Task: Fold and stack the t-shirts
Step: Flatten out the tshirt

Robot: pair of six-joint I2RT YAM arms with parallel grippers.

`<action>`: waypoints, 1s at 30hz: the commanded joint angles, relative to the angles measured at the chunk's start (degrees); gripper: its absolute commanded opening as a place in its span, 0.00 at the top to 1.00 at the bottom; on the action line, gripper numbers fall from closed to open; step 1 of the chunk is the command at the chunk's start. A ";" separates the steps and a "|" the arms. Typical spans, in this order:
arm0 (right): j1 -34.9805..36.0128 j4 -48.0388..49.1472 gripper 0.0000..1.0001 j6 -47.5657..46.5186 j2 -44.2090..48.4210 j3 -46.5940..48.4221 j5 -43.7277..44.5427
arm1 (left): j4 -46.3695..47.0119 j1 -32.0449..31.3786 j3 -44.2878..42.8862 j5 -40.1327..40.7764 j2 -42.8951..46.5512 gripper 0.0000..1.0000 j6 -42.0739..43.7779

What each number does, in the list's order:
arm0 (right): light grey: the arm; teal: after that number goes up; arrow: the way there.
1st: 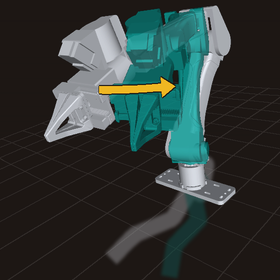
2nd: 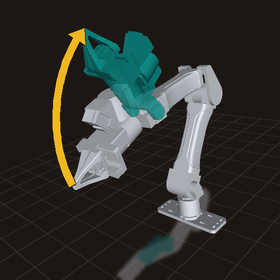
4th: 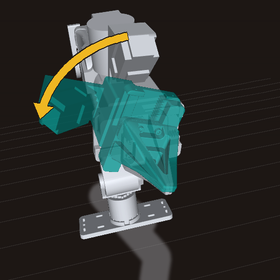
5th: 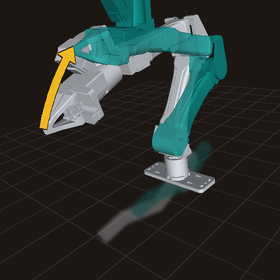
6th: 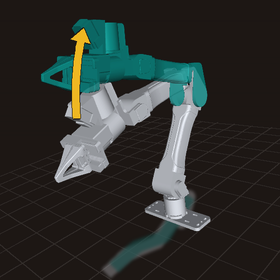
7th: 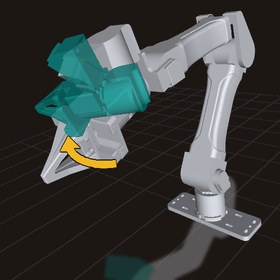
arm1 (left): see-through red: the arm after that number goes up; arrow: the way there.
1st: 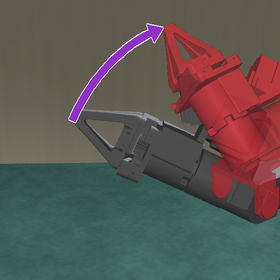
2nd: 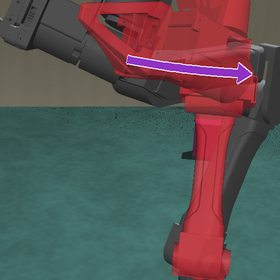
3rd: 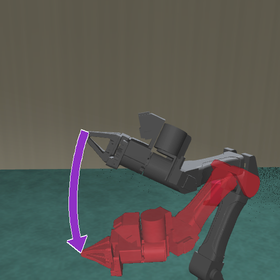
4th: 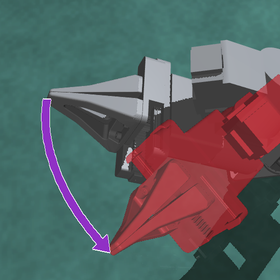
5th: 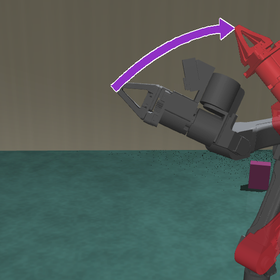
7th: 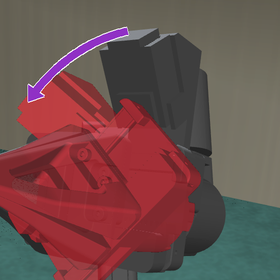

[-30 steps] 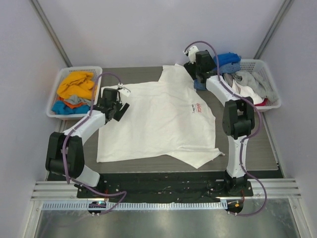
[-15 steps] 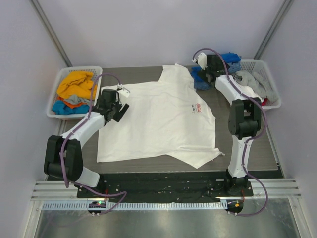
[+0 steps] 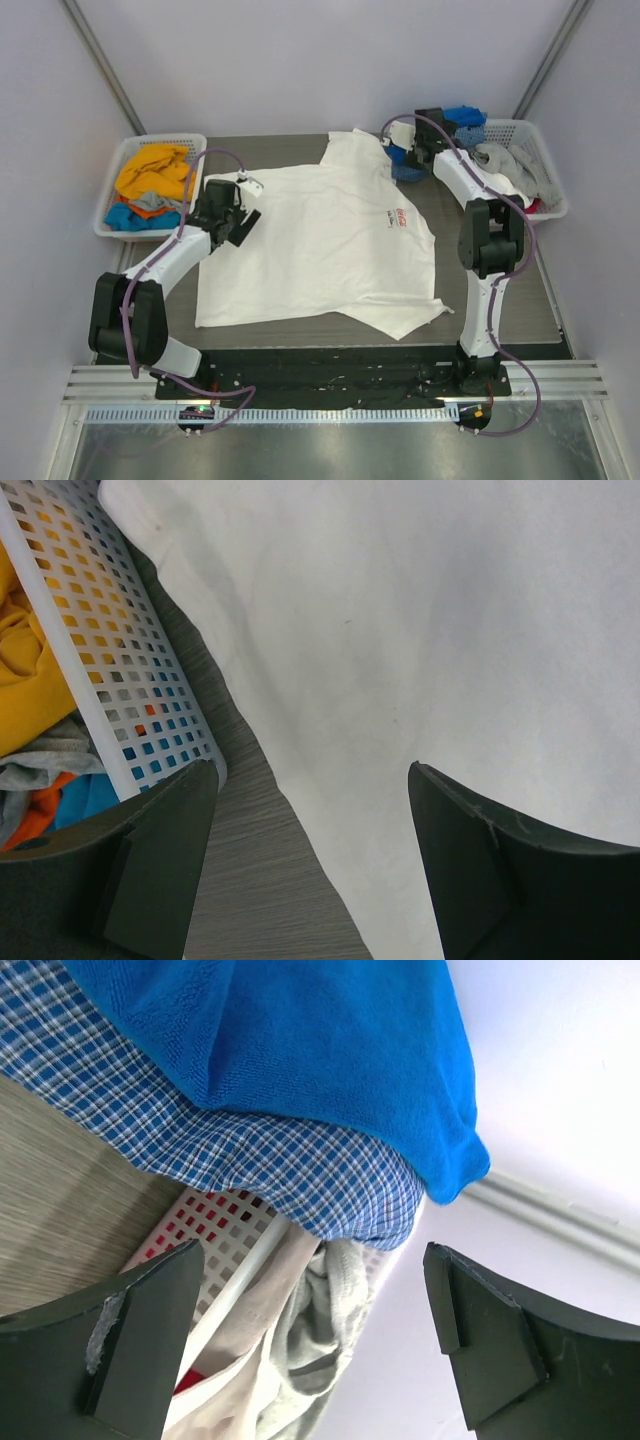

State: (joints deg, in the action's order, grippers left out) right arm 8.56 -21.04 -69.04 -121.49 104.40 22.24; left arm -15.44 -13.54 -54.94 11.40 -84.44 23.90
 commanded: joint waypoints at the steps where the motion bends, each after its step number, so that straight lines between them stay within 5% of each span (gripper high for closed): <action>1: 0.06 -1.46 0.00 -10.76 -2.34 3.18 2.63 | 1.20 -0.26 -0.52 -0.59 -0.37 0.18 0.36; 20: -1.00 -1.02 0.01 -19.73 -19.56 21.98 5.36 | 2.70 -0.26 -0.43 -0.32 -5.20 0.19 1.15; 23: -1.00 -1.02 0.08 -19.56 -21.15 22.87 5.18 | 2.87 -0.35 -0.79 -0.15 -5.91 0.19 1.24; 26: -1.26 -0.85 0.34 -18.42 -21.51 22.60 5.62 | 2.96 -0.35 -0.79 0.03 -6.00 0.19 1.24; 29: -1.44 -0.24 0.98 -16.58 -20.72 21.12 6.32 | 3.22 -0.26 -0.26 0.12 -5.47 0.19 1.41; 30: -1.61 0.81 0.99 -16.22 -19.41 20.24 6.24 | 3.40 -0.26 -0.08 0.12 -5.38 0.19 1.50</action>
State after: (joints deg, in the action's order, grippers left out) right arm 8.12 -22.06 -87.77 -142.39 124.62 26.35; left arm -15.11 -13.56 -54.94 11.42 -90.76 24.56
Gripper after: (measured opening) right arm 0.141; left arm 0.813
